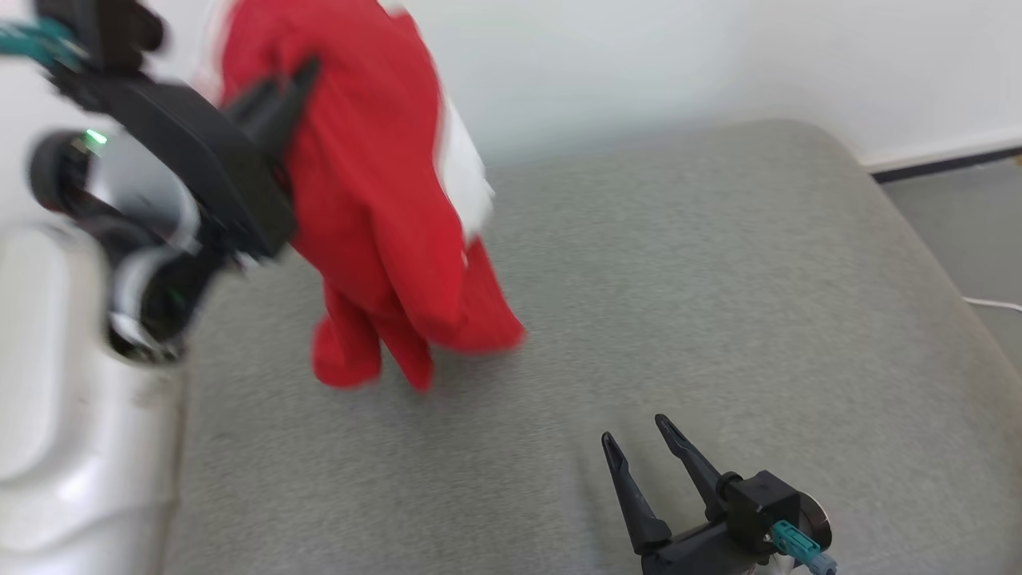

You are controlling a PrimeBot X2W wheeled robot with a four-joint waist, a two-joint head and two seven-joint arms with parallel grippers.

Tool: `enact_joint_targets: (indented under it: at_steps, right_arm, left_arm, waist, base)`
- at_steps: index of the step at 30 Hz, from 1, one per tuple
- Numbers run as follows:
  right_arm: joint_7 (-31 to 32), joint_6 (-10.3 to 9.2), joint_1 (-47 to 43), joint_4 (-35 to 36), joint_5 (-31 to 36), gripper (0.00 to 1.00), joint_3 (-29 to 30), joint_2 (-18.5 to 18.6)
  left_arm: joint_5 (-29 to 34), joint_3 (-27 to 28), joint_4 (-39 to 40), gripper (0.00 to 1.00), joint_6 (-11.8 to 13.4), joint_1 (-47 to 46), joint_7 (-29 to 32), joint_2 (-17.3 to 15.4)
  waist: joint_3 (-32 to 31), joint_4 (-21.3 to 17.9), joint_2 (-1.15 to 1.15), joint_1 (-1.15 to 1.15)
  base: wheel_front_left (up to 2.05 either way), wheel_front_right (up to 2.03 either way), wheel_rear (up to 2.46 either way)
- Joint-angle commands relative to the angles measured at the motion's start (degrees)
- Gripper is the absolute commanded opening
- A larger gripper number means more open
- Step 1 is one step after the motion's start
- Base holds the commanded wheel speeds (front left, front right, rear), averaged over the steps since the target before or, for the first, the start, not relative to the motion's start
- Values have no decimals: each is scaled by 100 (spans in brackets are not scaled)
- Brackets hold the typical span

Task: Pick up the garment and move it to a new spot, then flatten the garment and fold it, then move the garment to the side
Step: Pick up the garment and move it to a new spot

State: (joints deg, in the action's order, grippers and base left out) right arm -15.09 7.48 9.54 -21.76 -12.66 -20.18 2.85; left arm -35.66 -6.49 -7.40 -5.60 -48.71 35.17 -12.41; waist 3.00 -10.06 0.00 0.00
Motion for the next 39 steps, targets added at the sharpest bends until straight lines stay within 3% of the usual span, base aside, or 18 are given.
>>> enact_joint_targets:
  at_steps: [1,15,16,17,18,25,30,39]
  right_arm:
    - [-6,3,-13,39,-31,100,4,7]
    - [-1,3,-51,127,-33,100,56,7]
    - [5,3,-69,126,-26,100,62,7]
    - [17,3,-87,123,-17,100,64,6]
    - [25,3,-105,118,-3,100,83,7]
    - [109,3,-276,190,114,100,363,9]
    - [161,3,-445,304,287,100,793,8]
    - [347,3,-686,618,662,100,1336,111]
  left_arm:
    - [179,-188,-44,0,-46,250,-117,-12]
    - [702,-1123,-1870,2,-113,1880,-1554,469]
    - [748,-1160,-1986,33,-101,1942,-1718,513]
    - [780,-1203,-2097,91,-99,2012,-1876,557]
    - [757,-1195,-2214,100,-68,2080,-2037,613]
    - [983,-1147,-2234,100,117,2256,-3499,743]
    - [803,-754,-1849,100,308,2709,-4515,736]
    - [1053,-296,-1055,100,417,4172,-5029,291]
  waist:
    - [69,-494,0,0]
    - [182,-828,0,0]
    - [158,-816,0,0]
    - [126,-802,0,0]
    - [89,-772,0,0]
    - [-194,-413,0,0]
    - [-391,-91,0,0]
    - [-640,507,0,0]
  base:
    - [0,0,0]
    - [0,0,0]
    - [0,0,0]
    - [0,0,0]
    - [0,0,0]
    - [0,0,0]
    - [0,0,0]
    - [0,0,0]
